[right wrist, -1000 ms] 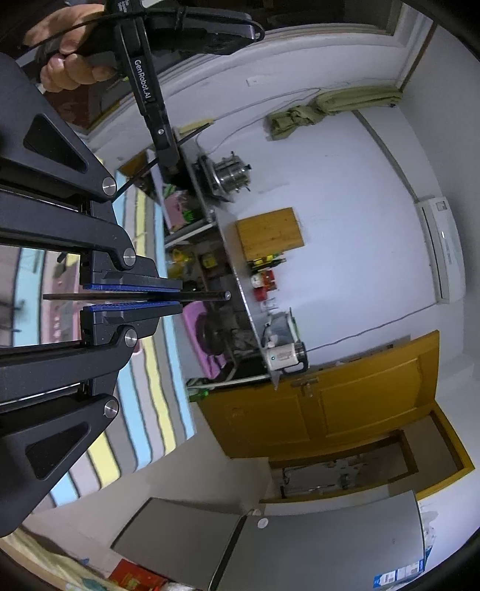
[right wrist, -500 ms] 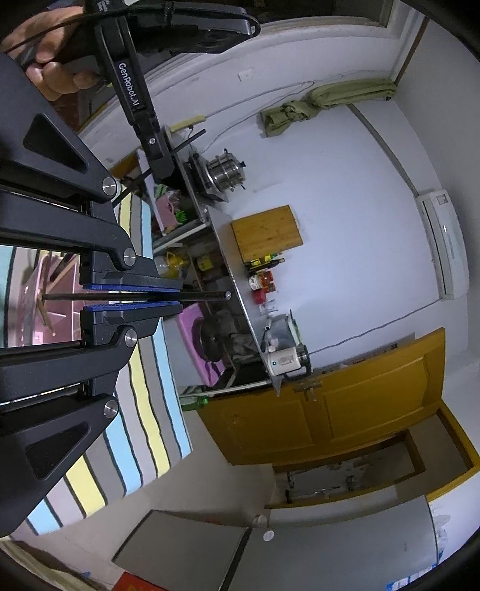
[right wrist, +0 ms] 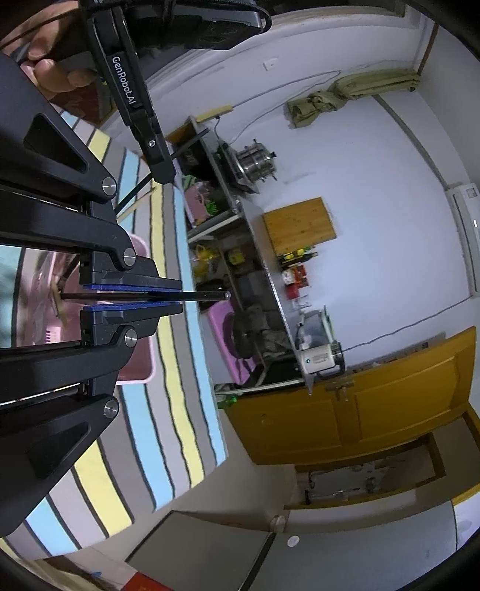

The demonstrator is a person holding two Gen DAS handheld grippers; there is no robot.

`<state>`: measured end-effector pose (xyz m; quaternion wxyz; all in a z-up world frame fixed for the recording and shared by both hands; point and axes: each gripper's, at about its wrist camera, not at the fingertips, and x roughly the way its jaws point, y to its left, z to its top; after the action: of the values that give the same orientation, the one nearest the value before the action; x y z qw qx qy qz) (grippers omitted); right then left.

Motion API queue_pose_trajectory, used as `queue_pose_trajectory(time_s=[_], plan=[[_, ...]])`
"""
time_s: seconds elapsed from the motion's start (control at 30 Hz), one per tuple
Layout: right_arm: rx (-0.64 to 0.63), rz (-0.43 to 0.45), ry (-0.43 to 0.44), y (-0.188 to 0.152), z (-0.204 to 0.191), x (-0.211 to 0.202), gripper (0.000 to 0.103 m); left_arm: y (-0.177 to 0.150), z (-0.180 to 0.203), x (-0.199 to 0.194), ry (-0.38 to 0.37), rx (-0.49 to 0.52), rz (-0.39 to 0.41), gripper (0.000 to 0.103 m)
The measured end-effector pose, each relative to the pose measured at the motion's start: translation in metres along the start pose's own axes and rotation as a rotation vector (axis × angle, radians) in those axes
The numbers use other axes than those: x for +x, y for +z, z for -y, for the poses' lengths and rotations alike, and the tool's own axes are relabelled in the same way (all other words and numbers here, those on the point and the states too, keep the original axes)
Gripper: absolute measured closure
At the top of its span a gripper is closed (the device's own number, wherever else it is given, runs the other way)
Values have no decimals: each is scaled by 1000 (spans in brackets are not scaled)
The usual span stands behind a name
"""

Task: Organize utensils
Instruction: 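Withdraw the right gripper from the basket back to the black chopsticks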

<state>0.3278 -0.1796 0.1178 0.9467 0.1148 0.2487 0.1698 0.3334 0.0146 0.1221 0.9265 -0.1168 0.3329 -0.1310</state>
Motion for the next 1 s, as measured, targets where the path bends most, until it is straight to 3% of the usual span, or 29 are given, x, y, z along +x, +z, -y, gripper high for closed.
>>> queue_pose_trajectory(time_s=[0.33, 0.53, 0.73, 0.9, 1.0], plan=[[-7, -83, 17, -14, 6, 10, 98, -15, 3, 10, 21, 22, -50, 96], [-32, -52, 13, -8, 0, -10, 92, -10, 3, -7, 28, 17, -20, 79], [-39, -22, -1, -2, -3, -38, 90, -6, 5, -35, 34, 21, 15, 78], [-46, 8, 0, -3, -6, -70, 78, -14, 13, -63, 36, 40, 49, 76], [-53, 23, 3, -8, -7, -89, 78, -22, 18, -78, 25, 46, 61, 76]])
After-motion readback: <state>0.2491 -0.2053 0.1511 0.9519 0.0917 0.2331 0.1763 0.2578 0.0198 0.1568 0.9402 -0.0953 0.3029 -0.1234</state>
